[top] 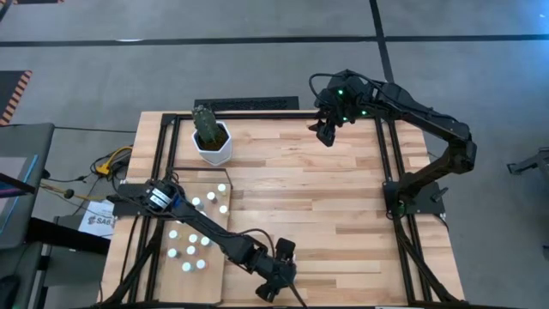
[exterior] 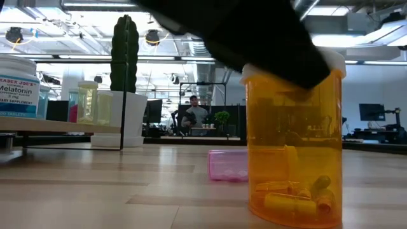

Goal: Pick and place medicine bottles onto shelf by color
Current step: Put the orange pill bottle on the shelf

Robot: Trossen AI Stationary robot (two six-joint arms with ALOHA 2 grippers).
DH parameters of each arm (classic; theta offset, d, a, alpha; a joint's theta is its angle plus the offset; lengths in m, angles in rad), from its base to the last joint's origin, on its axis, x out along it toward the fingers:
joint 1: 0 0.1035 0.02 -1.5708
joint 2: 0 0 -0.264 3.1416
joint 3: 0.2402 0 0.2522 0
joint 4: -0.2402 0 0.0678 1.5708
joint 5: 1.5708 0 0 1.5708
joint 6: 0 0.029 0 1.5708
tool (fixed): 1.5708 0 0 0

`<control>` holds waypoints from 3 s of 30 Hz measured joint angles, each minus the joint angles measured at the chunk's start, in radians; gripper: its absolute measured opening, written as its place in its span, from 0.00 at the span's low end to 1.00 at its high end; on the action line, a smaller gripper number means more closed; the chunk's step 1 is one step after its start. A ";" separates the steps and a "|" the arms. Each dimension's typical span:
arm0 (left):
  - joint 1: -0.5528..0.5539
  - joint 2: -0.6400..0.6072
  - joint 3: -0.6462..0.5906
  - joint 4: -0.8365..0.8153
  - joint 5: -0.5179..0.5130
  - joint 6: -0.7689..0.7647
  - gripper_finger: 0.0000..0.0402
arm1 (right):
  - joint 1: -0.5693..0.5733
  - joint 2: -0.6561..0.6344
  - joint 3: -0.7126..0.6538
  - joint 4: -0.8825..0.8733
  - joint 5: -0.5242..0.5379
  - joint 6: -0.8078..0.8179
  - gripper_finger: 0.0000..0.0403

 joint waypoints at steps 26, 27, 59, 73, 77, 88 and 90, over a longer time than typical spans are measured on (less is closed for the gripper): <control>-0.003 -0.047 -0.001 -0.058 -0.062 0.081 0.48 | 0.000 0.000 0.000 0.001 0.000 0.000 0.56; -0.005 -0.067 -0.001 -0.082 -0.078 0.085 0.49 | 0.000 0.000 0.000 0.001 0.000 0.000 0.56; -0.579 -0.514 -0.002 -1.033 -0.255 -0.578 0.47 | 0.000 0.000 0.000 0.002 0.000 0.000 0.56; -0.792 -0.753 -0.391 -0.774 -0.287 -0.834 0.47 | 0.000 0.000 0.000 0.002 0.000 0.000 0.56; -0.810 -0.806 -0.507 -0.653 -0.285 -0.864 0.47 | 0.000 0.000 0.000 0.002 0.000 0.000 0.56; -0.810 -0.842 -0.644 -0.499 -0.289 -0.815 0.47 | 0.000 0.000 0.000 0.002 0.000 0.000 0.56; -0.809 -0.842 -0.658 -0.475 -0.289 -0.813 0.47 | 0.000 0.000 0.000 0.002 0.000 0.000 0.56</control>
